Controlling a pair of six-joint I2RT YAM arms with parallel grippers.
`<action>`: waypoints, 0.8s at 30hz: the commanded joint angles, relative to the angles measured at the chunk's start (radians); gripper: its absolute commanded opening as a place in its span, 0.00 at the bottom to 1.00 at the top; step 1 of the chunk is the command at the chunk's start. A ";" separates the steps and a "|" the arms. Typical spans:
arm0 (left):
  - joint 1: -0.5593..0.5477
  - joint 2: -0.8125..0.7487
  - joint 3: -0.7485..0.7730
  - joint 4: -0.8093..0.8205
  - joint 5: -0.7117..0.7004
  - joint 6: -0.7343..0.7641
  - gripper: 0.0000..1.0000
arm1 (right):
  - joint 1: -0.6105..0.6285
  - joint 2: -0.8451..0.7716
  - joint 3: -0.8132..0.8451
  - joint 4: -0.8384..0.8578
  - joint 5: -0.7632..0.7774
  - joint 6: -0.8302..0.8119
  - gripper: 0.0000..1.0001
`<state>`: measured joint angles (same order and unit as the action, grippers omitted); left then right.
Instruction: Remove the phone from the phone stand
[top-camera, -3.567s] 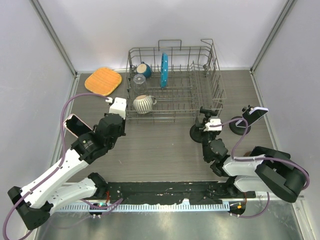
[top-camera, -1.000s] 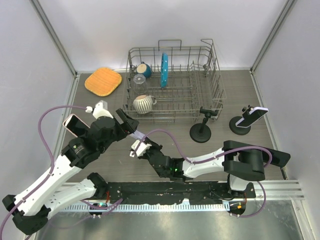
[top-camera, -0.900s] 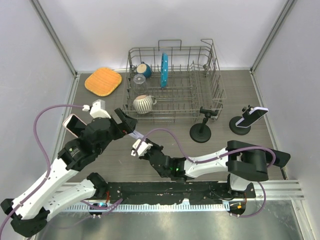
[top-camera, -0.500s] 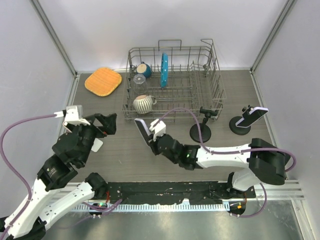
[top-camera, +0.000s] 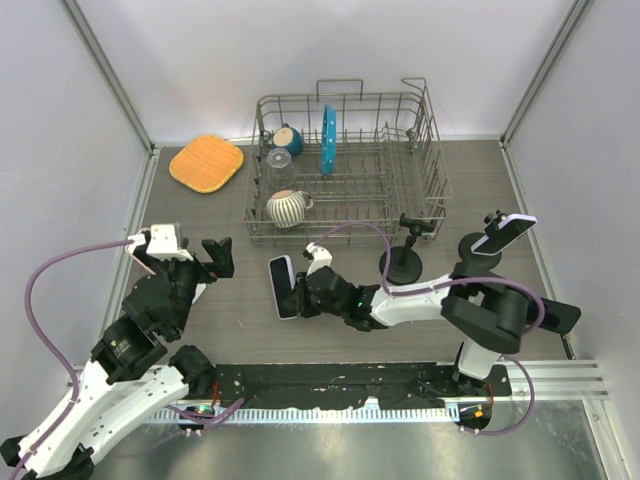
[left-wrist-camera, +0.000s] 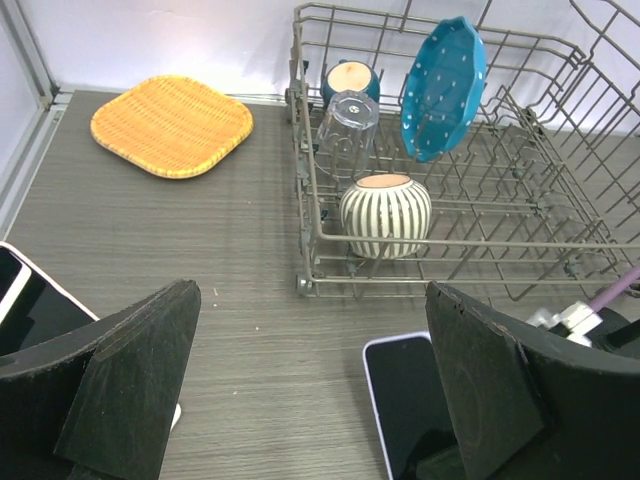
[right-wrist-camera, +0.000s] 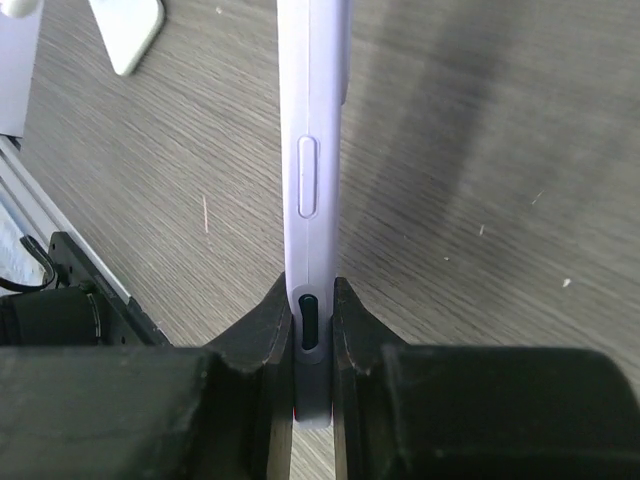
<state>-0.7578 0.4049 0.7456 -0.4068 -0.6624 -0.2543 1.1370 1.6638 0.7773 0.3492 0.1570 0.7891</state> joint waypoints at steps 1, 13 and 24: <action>0.034 -0.014 -0.012 0.049 0.003 0.009 1.00 | 0.003 0.063 0.072 0.215 -0.051 0.174 0.01; 0.239 -0.020 -0.037 0.066 0.167 -0.031 1.00 | -0.016 0.252 0.155 0.325 -0.022 0.392 0.01; 0.281 -0.012 -0.032 0.057 0.193 -0.042 1.00 | -0.016 0.382 0.177 0.416 -0.025 0.568 0.14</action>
<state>-0.4881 0.3943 0.7094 -0.3962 -0.4889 -0.2852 1.1217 2.0117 0.9058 0.6487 0.1181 1.2762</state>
